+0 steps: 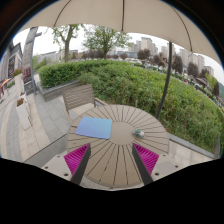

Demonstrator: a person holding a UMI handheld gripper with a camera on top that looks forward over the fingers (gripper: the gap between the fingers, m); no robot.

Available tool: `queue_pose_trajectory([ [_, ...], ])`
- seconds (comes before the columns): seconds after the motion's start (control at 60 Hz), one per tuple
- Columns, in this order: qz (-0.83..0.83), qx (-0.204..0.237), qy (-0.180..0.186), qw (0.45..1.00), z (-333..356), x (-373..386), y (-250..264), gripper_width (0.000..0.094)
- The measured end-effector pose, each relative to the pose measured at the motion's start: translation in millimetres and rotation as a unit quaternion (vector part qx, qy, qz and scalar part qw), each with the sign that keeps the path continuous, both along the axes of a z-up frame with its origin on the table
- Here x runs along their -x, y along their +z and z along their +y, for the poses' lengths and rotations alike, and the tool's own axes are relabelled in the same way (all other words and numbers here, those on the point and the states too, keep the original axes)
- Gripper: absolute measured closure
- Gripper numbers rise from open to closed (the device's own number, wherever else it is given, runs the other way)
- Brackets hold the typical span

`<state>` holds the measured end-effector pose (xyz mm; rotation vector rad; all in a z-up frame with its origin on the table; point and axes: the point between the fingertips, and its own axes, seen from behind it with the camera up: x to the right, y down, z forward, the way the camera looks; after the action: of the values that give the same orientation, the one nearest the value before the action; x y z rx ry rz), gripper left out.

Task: Arrange mouse

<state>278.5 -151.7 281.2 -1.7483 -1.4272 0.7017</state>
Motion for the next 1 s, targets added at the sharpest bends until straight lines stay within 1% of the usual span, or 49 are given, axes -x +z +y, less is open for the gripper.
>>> queue_pose_trajectory([
  [0.133,-0.003,-0.009,-0.045,0.999,49,-11,-14,0.0081],
  [0.25,0.004,-0.016,-0.076,0.997,82,-17,-23,0.0079],
  [0.4,0.019,-0.010,-0.101,0.995,111,-13,-40,0.0080],
  [0.5,0.029,-0.011,-0.103,0.994,127,-5,-54,0.0080],
  [0.617,0.033,-0.028,-0.106,0.993,149,7,-76,0.0080],
  [0.733,0.047,-0.020,-0.103,0.993,167,26,-101,0.0081],
  [0.883,0.055,-0.027,-0.105,0.993,200,53,-136,0.0082],
  [1.0,0.062,-0.021,-0.105,0.992,223,79,-166,0.0083],
])
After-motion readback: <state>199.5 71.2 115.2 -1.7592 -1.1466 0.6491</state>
